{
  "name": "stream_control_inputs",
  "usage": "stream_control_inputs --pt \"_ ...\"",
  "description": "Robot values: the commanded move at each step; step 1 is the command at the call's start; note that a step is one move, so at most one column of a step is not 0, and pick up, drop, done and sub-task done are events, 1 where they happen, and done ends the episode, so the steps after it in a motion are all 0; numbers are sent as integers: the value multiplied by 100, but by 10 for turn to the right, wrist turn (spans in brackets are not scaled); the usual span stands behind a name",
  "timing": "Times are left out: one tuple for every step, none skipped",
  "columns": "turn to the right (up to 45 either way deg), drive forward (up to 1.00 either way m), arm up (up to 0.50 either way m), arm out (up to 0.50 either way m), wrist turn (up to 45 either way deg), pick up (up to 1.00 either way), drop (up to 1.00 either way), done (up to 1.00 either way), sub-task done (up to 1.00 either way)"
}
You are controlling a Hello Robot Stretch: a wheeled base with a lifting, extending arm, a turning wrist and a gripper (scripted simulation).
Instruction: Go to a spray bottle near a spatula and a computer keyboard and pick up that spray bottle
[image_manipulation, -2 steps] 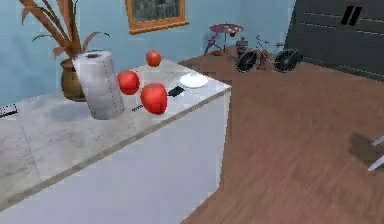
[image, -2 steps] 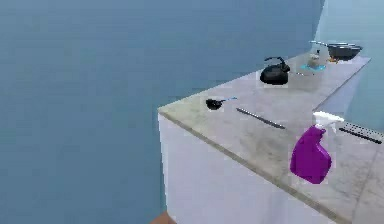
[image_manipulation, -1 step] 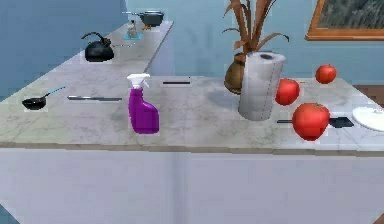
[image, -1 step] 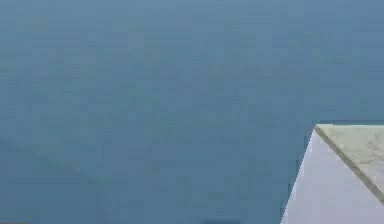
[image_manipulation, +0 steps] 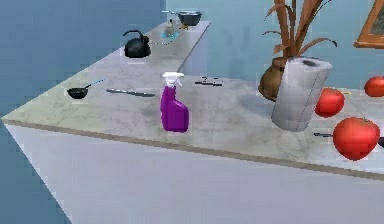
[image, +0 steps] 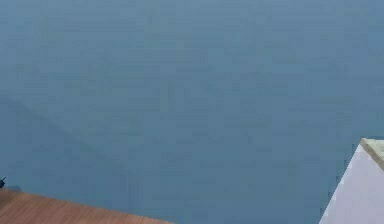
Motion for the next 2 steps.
stream_control_inputs --pt "0 0 50 0 0 0 0 0 0" --pt "0 0 38 0 0 0 0 0 0"
